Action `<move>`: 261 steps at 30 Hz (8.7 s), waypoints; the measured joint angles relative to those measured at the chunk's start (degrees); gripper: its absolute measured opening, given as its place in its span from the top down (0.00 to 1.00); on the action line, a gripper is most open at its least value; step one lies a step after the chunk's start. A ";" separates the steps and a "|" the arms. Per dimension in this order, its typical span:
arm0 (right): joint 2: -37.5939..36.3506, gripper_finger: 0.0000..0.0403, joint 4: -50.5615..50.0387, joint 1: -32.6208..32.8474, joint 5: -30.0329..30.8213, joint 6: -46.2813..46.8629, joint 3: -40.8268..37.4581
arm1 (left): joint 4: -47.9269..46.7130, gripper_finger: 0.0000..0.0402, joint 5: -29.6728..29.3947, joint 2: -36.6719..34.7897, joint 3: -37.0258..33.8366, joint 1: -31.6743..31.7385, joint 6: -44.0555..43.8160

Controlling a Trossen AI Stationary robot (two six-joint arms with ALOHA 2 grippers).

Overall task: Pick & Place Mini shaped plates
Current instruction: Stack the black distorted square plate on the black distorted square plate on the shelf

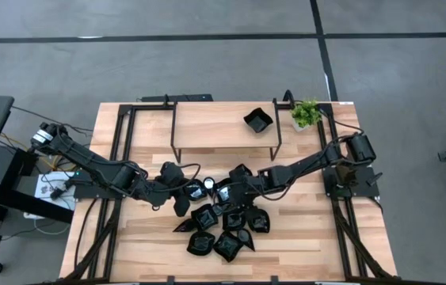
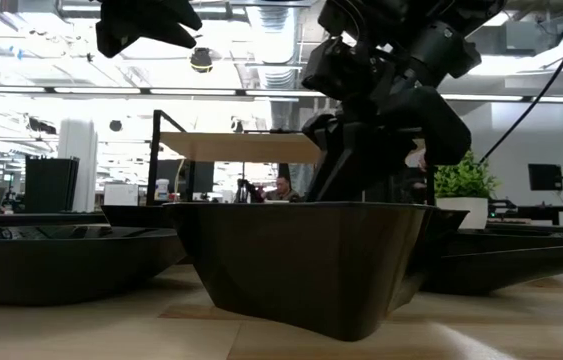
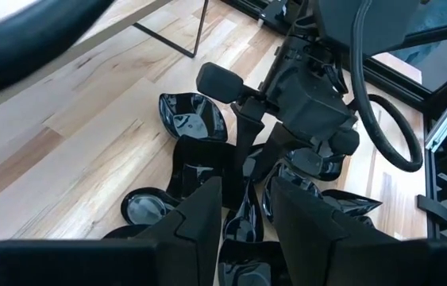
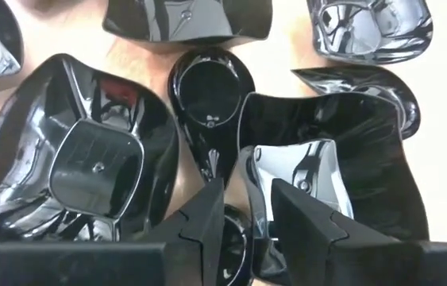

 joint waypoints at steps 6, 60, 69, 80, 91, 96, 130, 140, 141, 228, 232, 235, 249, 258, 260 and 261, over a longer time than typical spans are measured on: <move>0.42 0.75 -0.15 -0.34 -0.24 0.04 0.00 | 0.00 0.72 0.00 0.00 0.00 0.00 0.02; 0.37 0.80 -3.19 -1.37 0.00 0.40 0.02 | 0.01 0.72 -0.20 0.00 0.00 0.00 0.39; 0.37 0.85 -3.28 -1.38 0.00 0.59 0.02 | 0.01 0.72 -0.22 0.00 0.00 0.00 0.38; 0.37 0.85 -3.30 -1.37 0.00 0.59 0.02 | 0.01 0.72 -0.21 0.00 0.00 0.00 0.37; 0.35 0.91 -3.28 -1.34 0.02 0.57 0.07 | 0.01 0.72 -0.20 0.00 0.00 0.00 0.38; 0.35 0.96 -4.37 -1.32 0.03 0.57 0.82 | 0.01 0.72 -0.20 0.00 0.00 0.00 0.39; -0.20 1.00 -12.66 -1.29 1.56 -1.55 8.55 | 0.03 0.72 -0.17 0.00 0.00 0.00 0.39; -0.20 1.00 -20.79 -0.89 2.02 -5.34 14.45 | 0.47 0.72 -0.17 0.00 0.00 0.00 0.37; -0.20 1.00 -21.43 -0.89 2.06 -5.53 14.97 | 0.47 0.72 -0.17 0.00 0.00 0.00 0.26; -21.20 1.00 -44.17 -25.00 21.55 12.10 20.46 | 5.17 0.72 -2.36 -4.26 -0.02 0.07 3.21; -19.03 1.00 -44.36 -23.03 25.15 15.33 20.46 | 5.17 0.72 -2.36 -4.26 -0.02 0.07 3.21; -17.86 1.00 -44.57 -21.91 27.33 16.51 20.46 | 5.17 0.72 -2.36 -4.26 -0.02 0.07 3.23; -17.73 1.00 -45.02 -20.71 31.41 18.67 20.52 | 5.17 0.72 -2.37 -4.26 -0.02 0.07 3.45; -17.75 0.98 -45.16 -20.34 31.37 18.66 20.52 | 5.17 0.72 -2.36 -4.26 -0.02 0.07 3.45; -17.73 0.96 -45.24 -20.35 31.38 18.64 20.52 | 5.17 0.72 -2.36 -4.26 -0.02 0.07 3.45; -17.67 0.95 -45.29 -20.36 31.35 18.64 20.52 | 5.17 0.72 -2.36 -4.26 -0.02 0.07 3.45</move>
